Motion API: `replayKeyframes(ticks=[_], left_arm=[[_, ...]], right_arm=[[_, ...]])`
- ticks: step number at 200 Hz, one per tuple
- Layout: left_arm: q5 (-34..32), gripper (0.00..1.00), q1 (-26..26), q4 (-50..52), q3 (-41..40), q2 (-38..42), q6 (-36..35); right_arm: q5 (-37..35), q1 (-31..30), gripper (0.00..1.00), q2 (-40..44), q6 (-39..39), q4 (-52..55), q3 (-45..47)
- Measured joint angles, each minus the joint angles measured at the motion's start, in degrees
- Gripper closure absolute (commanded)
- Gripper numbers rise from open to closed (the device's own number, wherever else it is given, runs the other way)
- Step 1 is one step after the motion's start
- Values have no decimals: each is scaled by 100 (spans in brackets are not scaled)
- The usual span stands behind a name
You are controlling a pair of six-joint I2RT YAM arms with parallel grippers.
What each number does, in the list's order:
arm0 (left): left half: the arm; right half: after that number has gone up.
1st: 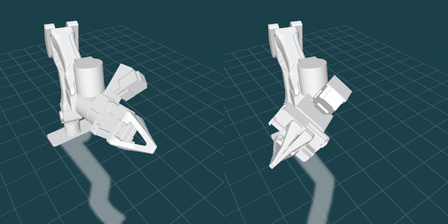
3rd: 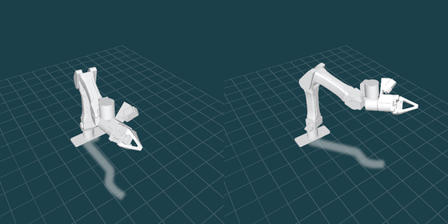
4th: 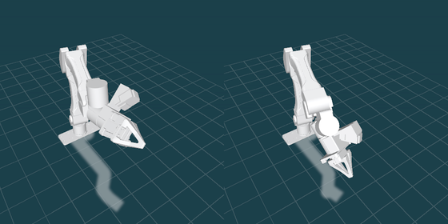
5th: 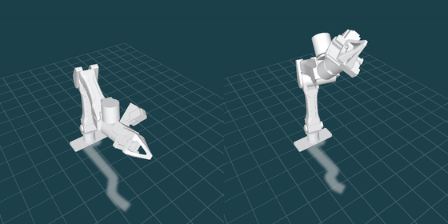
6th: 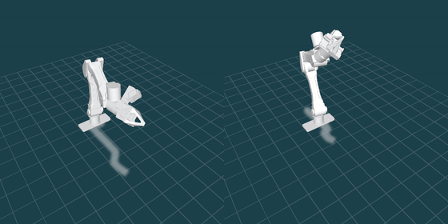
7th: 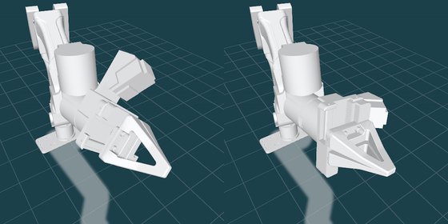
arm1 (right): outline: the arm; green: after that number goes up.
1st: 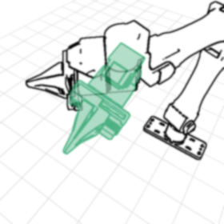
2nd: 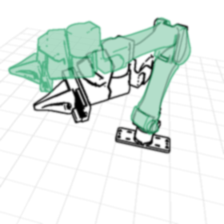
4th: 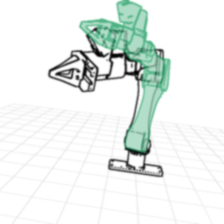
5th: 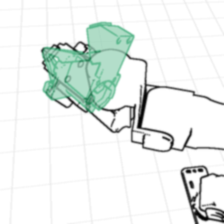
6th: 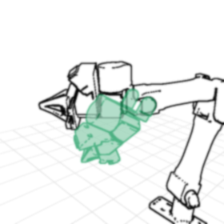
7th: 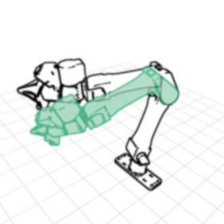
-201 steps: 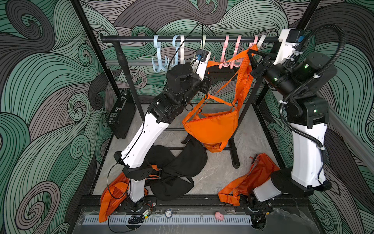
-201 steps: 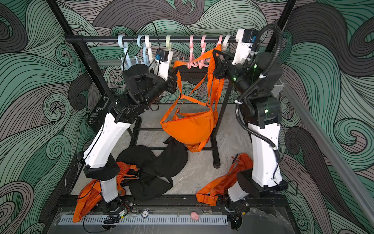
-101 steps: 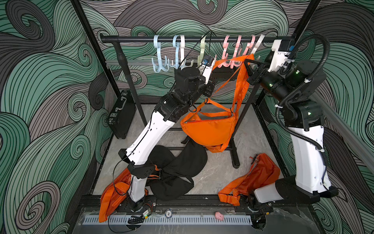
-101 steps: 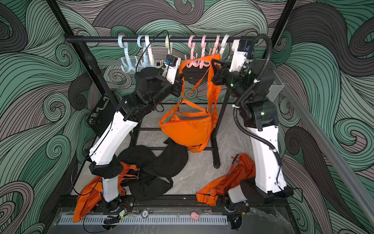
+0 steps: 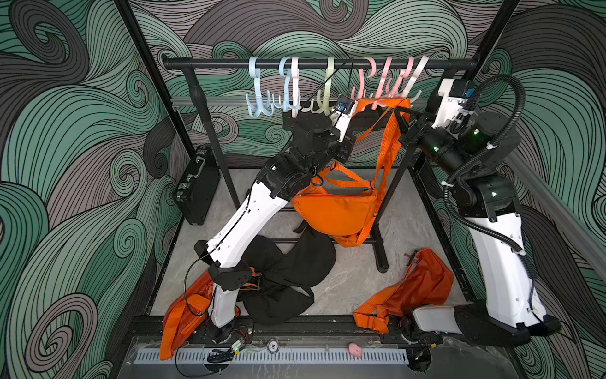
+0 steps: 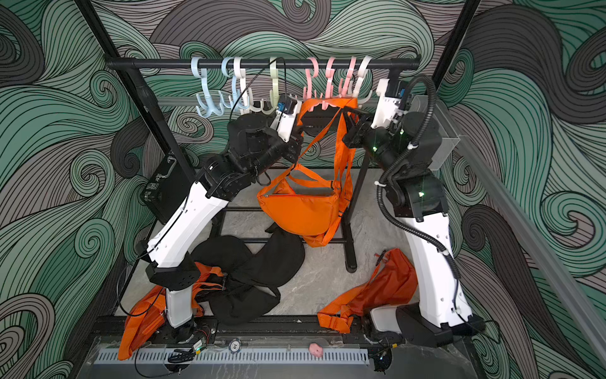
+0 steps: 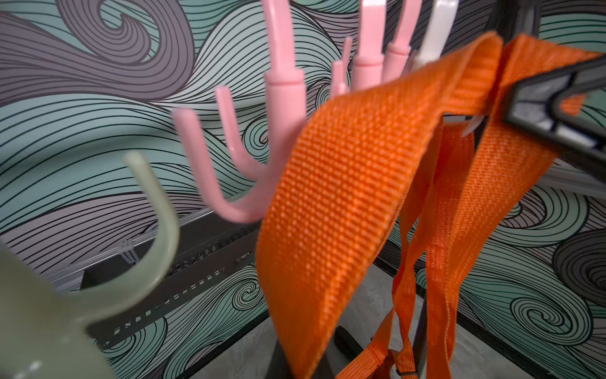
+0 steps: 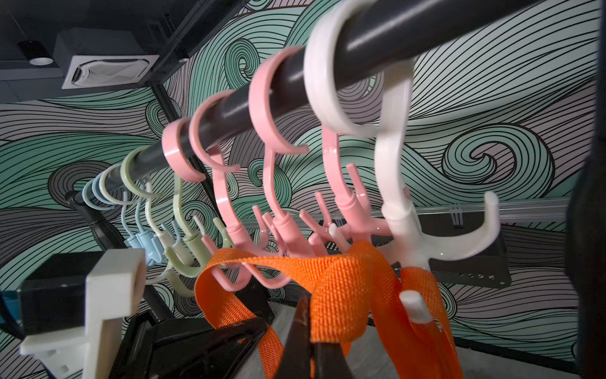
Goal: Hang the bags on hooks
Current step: Hang the bag on the hook.
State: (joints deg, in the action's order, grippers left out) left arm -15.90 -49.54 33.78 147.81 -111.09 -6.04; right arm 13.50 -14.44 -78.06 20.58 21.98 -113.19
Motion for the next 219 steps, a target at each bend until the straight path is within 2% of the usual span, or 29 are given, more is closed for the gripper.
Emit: replayKeyframes(ticks=[41,86,118,159,180,219], left_arm=[[-17,100,-59,-13,111,13,-9],[-46,100,-518,-142,111,31,-203],[-118,100,-717,-304,109,33,-415],[-205,100,-632,-313,162,-2,-538],[-127,100,-487,-192,549,-199,-505],[85,100,-378,-31,619,-315,-400]], right_arm=[[11,0,100,-7,31,-46,76],[48,0,100,-39,111,-111,-70],[55,0,100,17,181,-240,201],[166,0,100,-11,354,-269,308],[201,-2,100,0,420,-339,308],[201,-13,100,46,542,-442,352]])
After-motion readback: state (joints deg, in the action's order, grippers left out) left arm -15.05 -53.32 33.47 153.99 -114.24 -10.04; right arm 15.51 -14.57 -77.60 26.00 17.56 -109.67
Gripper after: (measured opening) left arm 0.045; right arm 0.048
